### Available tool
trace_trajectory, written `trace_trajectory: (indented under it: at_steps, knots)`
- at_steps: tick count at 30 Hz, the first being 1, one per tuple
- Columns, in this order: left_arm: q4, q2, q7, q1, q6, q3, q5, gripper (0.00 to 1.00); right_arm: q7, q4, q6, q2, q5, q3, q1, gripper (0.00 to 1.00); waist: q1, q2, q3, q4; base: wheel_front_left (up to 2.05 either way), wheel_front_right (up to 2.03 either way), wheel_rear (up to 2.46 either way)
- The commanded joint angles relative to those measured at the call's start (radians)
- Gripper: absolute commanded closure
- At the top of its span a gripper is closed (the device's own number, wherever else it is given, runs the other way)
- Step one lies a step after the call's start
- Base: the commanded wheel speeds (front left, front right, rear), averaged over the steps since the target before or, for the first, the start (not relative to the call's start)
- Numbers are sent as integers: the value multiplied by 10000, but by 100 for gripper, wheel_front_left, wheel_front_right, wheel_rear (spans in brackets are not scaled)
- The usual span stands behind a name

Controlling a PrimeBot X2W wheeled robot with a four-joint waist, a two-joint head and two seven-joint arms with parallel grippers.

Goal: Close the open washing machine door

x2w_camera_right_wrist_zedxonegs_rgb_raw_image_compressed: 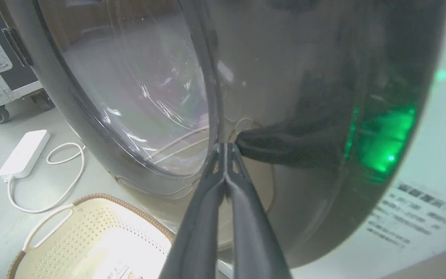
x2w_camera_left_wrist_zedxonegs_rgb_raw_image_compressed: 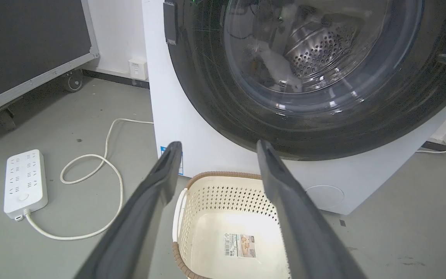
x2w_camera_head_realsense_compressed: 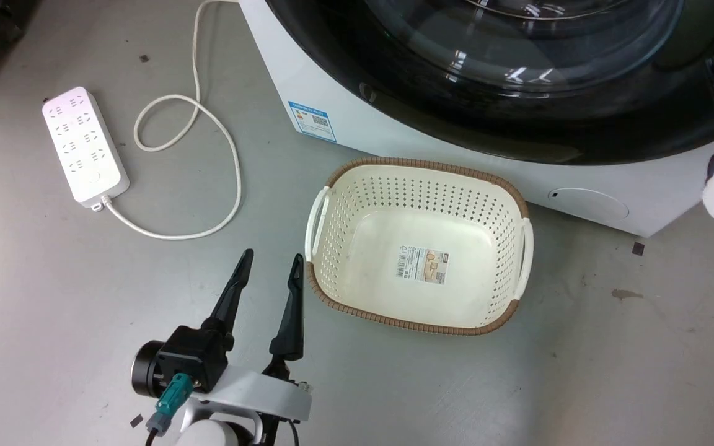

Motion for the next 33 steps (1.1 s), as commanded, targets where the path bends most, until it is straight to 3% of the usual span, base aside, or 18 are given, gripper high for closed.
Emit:
trace_trajectory:
  at_steps: [1, 8, 15, 17, 18, 26, 33]
  knots:
    - [-25, 0, -53, -131, 48, -42, -31, 0, -25, 224, -101, 8, -130, -290, -340, 100, 0, 0, 15, -17, 0, 0, 0]
    - [38, 0, -53, -164, 88, -37, -6, 0, -250, 784, -101, 491, -551, -636, -551, 100, 0, 0, -150, -159, 0, 0, 0]
    - [165, 0, -53, 78, 47, 188, 54, 0, -788, 864, -101, 1054, -542, -542, 247, 100, 0, 0, -1018, -478, 0, 0, 0]
    - [196, 0, -53, 188, 11, 310, 91, 0, -1025, 693, -101, 1212, -525, -468, 661, 53, 0, 0, -1359, -615, 0, 0, 0]
    - [214, 0, -53, 250, -10, 372, 114, 0, -1168, 573, -101, 1280, -553, -423, 883, 0, 0, 0, -1533, -688, 0, 0, 0]
    - [278, -1, -53, 792, -97, 777, 294, 0, -1707, -1109, -101, 2028, -610, -385, 3251, 0, 0, 0, -2901, -1256, 0, 0, 0]
    - [396, 21, -53, 1175, 10, 996, 683, 0, -1811, -3065, -101, 2952, -1387, -905, 5568, 0, 0, 0, -3605, -1591, 0, 0, 0]
